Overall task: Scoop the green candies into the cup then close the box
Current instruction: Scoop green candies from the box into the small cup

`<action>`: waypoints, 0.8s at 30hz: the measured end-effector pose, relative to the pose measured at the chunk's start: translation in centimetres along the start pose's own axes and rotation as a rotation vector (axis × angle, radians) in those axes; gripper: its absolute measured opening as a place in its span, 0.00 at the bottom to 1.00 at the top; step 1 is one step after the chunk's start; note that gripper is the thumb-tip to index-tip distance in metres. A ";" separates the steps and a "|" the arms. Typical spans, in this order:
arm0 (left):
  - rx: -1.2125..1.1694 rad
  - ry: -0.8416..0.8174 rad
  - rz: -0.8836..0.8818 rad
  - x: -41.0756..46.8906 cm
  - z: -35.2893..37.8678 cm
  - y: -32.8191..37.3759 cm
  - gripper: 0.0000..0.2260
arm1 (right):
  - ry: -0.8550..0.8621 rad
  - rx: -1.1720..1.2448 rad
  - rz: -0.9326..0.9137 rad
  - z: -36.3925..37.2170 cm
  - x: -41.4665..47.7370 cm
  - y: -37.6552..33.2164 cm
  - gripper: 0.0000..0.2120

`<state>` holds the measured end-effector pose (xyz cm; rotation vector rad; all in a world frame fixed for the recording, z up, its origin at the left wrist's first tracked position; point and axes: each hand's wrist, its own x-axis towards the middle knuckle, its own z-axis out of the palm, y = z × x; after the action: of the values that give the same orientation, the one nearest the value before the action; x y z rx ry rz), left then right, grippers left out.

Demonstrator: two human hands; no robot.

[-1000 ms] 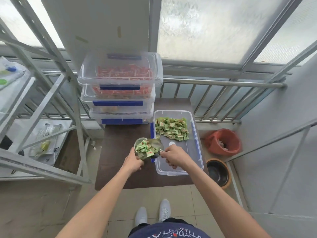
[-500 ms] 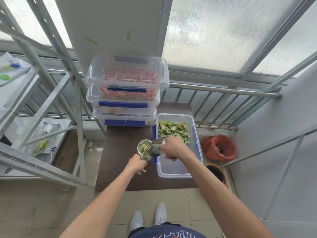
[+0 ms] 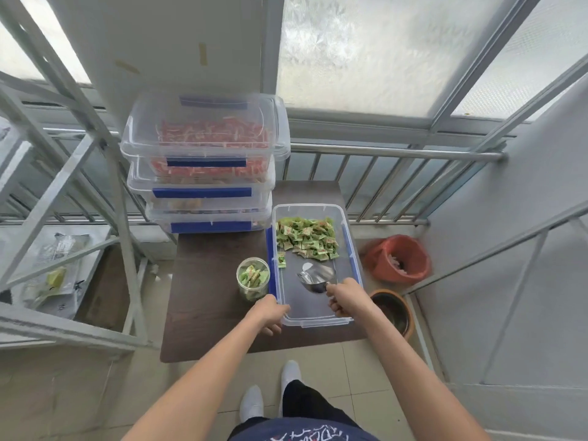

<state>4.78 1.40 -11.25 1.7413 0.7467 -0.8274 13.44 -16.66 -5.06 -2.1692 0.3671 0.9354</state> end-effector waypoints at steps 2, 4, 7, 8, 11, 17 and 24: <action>-0.016 0.029 0.013 0.5 0.4 0.0 0.15 | -0.010 0.059 0.050 0.4 2.2 1.0 0.05; -0.023 0.044 0.008 1.0 0.6 -0.1 0.13 | 0.006 0.105 0.083 1.0 3.8 1.7 0.07; 0.025 0.078 -0.019 1.4 0.8 0.4 0.10 | 0.048 0.155 0.100 1.7 4.7 2.0 0.09; 0.047 0.093 -0.032 1.3 0.8 0.7 0.09 | 0.053 0.164 0.100 1.8 4.9 2.0 0.10; 0.105 0.118 -0.072 1.7 0.7 1.4 0.08 | 0.067 0.193 0.093 2.0 5.9 2.3 0.15; 0.248 0.111 -0.138 2.8 1.0 2.7 0.06 | 0.099 0.245 0.107 1.5 9.5 2.3 0.19; 0.347 0.084 -0.154 3.8 0.7 2.5 0.07 | 0.120 0.228 0.083 1.6 15.7 -0.4 0.14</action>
<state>8.82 0.42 -13.17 2.0547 0.8383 -1.0415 23.80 -14.82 -16.88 -2.0172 0.5965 0.7696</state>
